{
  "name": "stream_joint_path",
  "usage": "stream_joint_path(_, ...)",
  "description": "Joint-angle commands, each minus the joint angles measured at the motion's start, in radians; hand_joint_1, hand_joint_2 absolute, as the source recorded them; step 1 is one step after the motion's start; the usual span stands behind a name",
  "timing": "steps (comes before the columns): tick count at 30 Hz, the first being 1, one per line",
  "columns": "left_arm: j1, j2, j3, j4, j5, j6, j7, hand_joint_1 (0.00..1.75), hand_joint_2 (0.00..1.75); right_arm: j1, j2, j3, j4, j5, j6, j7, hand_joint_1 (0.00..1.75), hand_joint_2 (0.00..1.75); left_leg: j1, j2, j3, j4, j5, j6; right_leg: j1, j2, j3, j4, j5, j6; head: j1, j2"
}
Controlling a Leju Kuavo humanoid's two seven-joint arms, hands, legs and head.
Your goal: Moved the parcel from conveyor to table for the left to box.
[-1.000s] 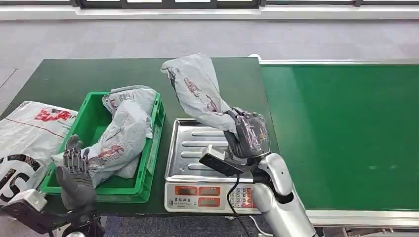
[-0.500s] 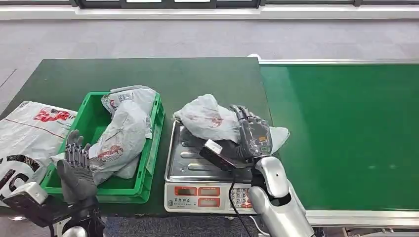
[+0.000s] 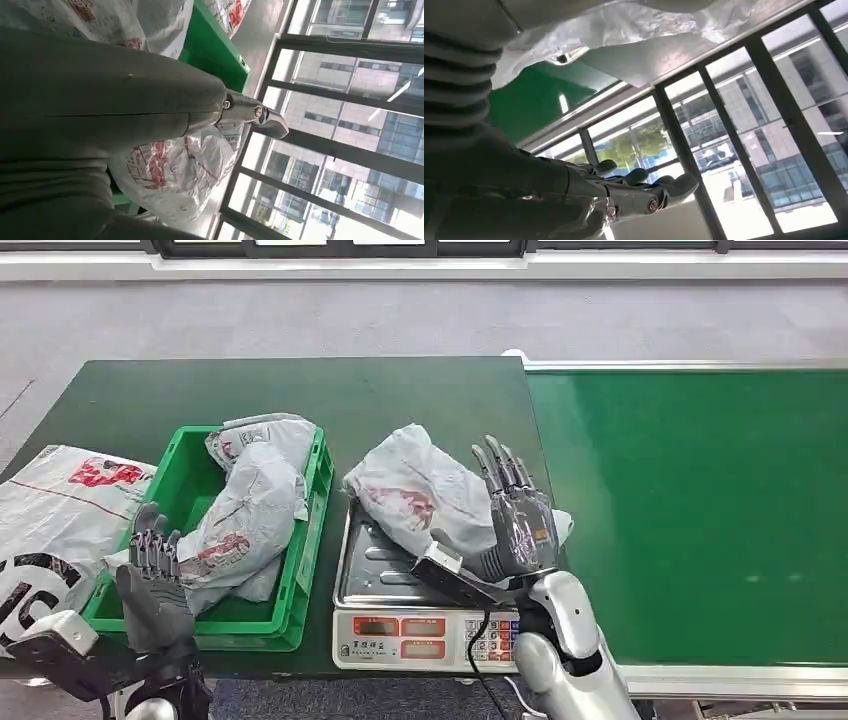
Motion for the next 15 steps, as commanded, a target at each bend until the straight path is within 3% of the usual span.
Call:
stream_joint_path(1,-0.019,0.019,-0.019,0.037,-0.002,0.004,0.000,0.00,0.00,0.002,-0.018,-0.018,-0.005,-0.009,0.008,-0.003,0.00,0.00,0.000,0.000,0.001,-0.002,0.001,0.000,0.001,-0.002,0.002,-0.002,0.001,-0.001,0.000,0.000)
stream_joint_path(5,-0.032,0.021,-0.020,0.041,-0.014,0.004,0.004,0.00,0.00,0.034,-0.020,-0.035,-0.049,-0.046,0.034,-0.009,0.00,0.00,0.000,0.000,0.001,-0.002,0.001,0.000,0.000,-0.002,0.001,-0.002,0.000,0.000,0.000,0.000)
stream_joint_path(8,-0.039,0.023,-0.024,0.051,-0.025,-0.001,0.018,0.00,0.00,0.058,-0.025,-0.051,-0.058,-0.020,0.094,0.049,0.00,0.00,0.000,-0.001,0.001,-0.001,0.001,0.000,0.000,-0.003,0.001,-0.001,0.000,0.000,0.000,0.000)
stream_joint_path(9,-0.042,0.024,-0.027,0.056,-0.027,-0.003,0.020,0.00,0.00,0.056,-0.030,-0.048,-0.034,0.008,0.121,0.077,0.00,1.75,0.000,-0.001,0.001,-0.002,0.001,0.000,0.000,-0.004,0.002,-0.002,0.000,-0.001,0.000,0.000)
stream_joint_path(11,-0.046,0.025,-0.029,0.060,-0.028,-0.004,0.022,0.00,0.00,0.058,-0.025,-0.055,0.014,0.006,0.120,0.076,0.00,1.75,0.000,-0.001,0.002,-0.002,0.001,0.000,0.001,-0.003,0.003,-0.003,0.001,0.000,0.000,0.000)
stream_joint_path(13,-0.024,0.036,-0.039,0.032,-0.058,-0.015,-0.005,0.00,0.00,0.086,-0.023,-0.070,-0.020,-0.080,0.036,-0.059,0.00,1.75,0.000,0.000,0.003,-0.003,0.002,0.000,0.001,-0.003,0.004,-0.004,0.001,-0.001,0.000,0.000)
stream_joint_path(14,-0.016,0.044,-0.055,0.013,-0.126,-0.023,-0.023,0.00,0.00,0.115,-0.017,-0.083,-0.104,-0.161,-0.032,-0.206,0.00,1.75,0.000,-0.001,0.002,-0.002,0.001,0.000,0.000,-0.003,0.002,-0.002,0.000,0.000,0.000,0.000)
stream_joint_path(15,-0.021,0.050,-0.075,0.004,-0.200,-0.014,-0.014,0.00,0.00,0.143,-0.018,-0.092,-0.180,-0.196,-0.042,-0.262,0.00,1.75,0.000,0.000,0.002,-0.003,0.001,0.000,0.001,-0.003,0.003,-0.003,0.001,-0.001,0.000,0.000)
